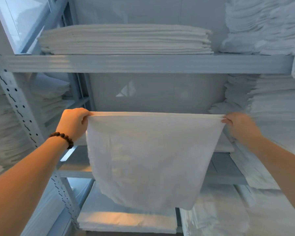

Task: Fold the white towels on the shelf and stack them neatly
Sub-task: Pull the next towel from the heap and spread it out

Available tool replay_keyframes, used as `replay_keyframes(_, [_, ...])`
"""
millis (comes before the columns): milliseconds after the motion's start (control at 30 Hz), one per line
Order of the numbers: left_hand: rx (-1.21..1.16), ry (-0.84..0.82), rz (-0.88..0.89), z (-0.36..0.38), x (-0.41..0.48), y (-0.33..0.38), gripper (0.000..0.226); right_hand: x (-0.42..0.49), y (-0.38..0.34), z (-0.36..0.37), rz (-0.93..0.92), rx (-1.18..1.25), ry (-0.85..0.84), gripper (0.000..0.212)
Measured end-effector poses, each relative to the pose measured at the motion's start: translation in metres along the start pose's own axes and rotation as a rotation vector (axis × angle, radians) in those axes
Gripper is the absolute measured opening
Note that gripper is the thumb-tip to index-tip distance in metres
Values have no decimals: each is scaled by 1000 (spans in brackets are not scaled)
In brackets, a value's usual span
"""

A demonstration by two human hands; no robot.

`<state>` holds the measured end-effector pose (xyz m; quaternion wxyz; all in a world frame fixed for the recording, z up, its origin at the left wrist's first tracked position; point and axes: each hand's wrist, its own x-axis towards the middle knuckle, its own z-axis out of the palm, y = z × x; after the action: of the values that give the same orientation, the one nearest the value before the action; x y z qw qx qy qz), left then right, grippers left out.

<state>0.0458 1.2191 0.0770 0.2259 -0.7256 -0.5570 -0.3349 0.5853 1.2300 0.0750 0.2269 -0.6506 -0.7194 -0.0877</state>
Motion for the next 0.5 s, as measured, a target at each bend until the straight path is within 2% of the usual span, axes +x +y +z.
replay_keyframes(33, [-22,-12,-19,3,-1,2,23,-2,1,2,4,-9,-18,25])
replay_keyframes(133, [-4,-129,-42,15,-6,5,24,-7,3,9,65,-32,-216,31])
replay_keyframes(333, [-159,-257,-142,28,-11,-9,18,-8,-2,14,148,227,-106,21])
replay_keyframes(500, [-336,-372,-358,39,-17,-21,20,-4,-7,26,253,465,-101,15])
